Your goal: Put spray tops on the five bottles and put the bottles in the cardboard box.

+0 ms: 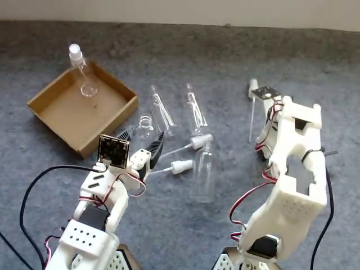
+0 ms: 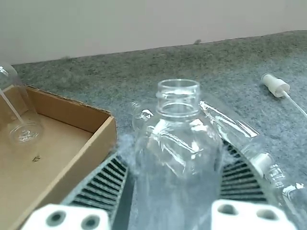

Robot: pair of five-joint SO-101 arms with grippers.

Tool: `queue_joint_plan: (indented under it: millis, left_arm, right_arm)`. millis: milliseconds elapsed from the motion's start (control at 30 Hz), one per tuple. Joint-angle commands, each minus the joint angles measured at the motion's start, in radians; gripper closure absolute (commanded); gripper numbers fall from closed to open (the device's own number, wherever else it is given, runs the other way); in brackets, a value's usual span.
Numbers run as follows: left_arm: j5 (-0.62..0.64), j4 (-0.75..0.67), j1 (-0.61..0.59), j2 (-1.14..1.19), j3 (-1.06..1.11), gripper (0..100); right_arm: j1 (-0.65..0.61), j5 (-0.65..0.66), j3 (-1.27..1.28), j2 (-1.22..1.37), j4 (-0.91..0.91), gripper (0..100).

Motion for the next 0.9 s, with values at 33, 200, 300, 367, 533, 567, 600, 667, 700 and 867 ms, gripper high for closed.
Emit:
queue_joint_plan:
  millis: [33,200,300,367,533,567,600,667,700,867]
  left_arm:
    - [0.005,-0.023,0.081,-0.018,0.021,93]
    - [0.005,-0.023,0.134,-0.018,0.031,93]
    - [0.003,-0.023,0.131,-0.018,0.031,93]
    - [0.003,-0.023,0.133,-0.018,0.031,93]
    - [0.003,-0.023,0.133,-0.018,0.031,93]
    - [0.003,-0.023,0.131,-0.018,0.031,93]
    - [0.003,-0.023,0.131,-0.018,0.031,93]
    - [0.003,-0.023,0.128,-0.018,0.031,93]
    - [0.003,-0.023,0.128,-0.018,0.031,93]
    - [0.003,-0.023,0.128,-0.018,0.031,93]
  right_arm:
    - [-0.004,-0.158,-0.016,-0.197,0.013,87.9]
    - [-0.008,-0.189,-0.01,-0.351,0.012,87.9]
    - [-0.007,-0.187,-0.008,-0.409,0.008,87.9]
    - [-0.01,-0.187,0.015,-0.415,0.013,87.5]
    - [-0.044,-0.215,0.108,-0.374,0.002,87.2]
    - [-0.05,-0.265,0.122,-0.355,0.002,86.2]
    - [-0.058,-0.328,0.128,-0.335,0.002,84.4]
    - [-0.07,-0.442,0.131,-0.297,0.002,79.6]
    - [-0.079,-0.473,0.131,-0.277,0.002,77.6]
    - [-0.099,-0.489,0.13,-0.188,-0.001,76.8]
